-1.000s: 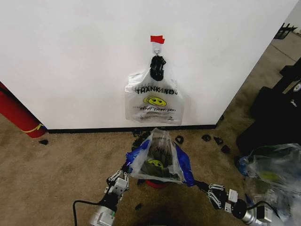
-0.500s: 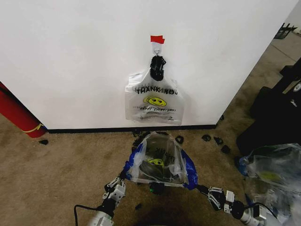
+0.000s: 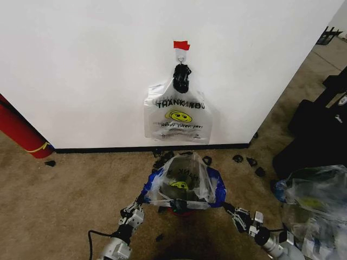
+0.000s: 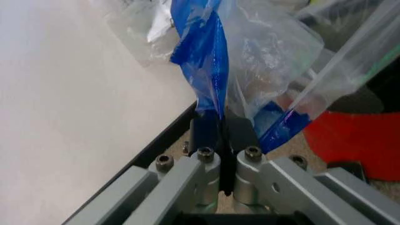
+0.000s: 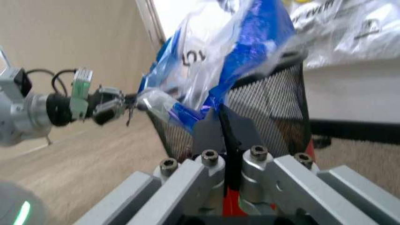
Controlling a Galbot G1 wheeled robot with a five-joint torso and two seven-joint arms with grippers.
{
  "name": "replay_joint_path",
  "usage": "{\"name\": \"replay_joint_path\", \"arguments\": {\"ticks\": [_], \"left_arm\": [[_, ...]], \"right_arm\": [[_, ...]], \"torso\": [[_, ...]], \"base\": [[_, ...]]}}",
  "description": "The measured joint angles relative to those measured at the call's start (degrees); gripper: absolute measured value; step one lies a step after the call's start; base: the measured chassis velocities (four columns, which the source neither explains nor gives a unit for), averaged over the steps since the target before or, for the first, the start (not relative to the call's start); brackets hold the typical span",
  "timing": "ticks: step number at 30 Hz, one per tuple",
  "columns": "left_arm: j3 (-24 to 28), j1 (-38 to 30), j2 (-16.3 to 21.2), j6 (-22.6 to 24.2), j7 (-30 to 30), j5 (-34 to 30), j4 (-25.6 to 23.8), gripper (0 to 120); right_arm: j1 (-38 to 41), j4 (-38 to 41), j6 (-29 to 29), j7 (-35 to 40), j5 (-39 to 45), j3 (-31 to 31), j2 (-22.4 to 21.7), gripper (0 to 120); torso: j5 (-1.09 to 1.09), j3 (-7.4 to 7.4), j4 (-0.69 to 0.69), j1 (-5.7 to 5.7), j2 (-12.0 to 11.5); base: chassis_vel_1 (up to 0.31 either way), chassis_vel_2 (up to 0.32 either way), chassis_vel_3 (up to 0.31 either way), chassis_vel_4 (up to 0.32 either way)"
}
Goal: Pick up the garbage bag from the wall and place it over the trash bin.
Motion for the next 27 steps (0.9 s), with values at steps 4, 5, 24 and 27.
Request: {"name": "replay_joint_path", "arguments": {"ticks": [4, 5, 24, 27], "left_arm": [[0.2, -0.4, 0.5, -0.1, 0.0, 0.4, 1.4, 0], [0.2, -0.7, 0.5, -0.2, 0.0, 0.4, 1.9, 0], [0.7, -1.7, 3.6, -0.2, 0.5, 1.0, 3.5, 0], [0.8, -1.3, 3.9, -0.2, 0.5, 1.1, 2.9, 0]], "right_arm": [[1.0, -1.8, -0.2, 0.0, -0.4, 0.7, -0.4, 0], [1.3, -2.4, -0.2, 0.0, -0.4, 0.8, -0.4, 0], [4.1, -7.1, -2.1, -0.2, -3.3, 1.6, -0.3, 0], [4.0, -7.1, -2.2, -0.2, -3.9, 1.8, -0.6, 0]], "torso": [[0.00, 0.00, 0.01, 0.00, 0.0], [0.00, 0.00, 0.01, 0.00, 0.0], [0.01, 0.00, 0.01, 0.00, 0.0], [0.00, 0.00, 0.01, 0.00, 0.0]], "base": [[0.000, 0.000, 0.000, 0.000], [0.000, 0.000, 0.000, 0.000], [0.000, 0.000, 0.000, 0.000], [0.000, 0.000, 0.000, 0.000]]}}
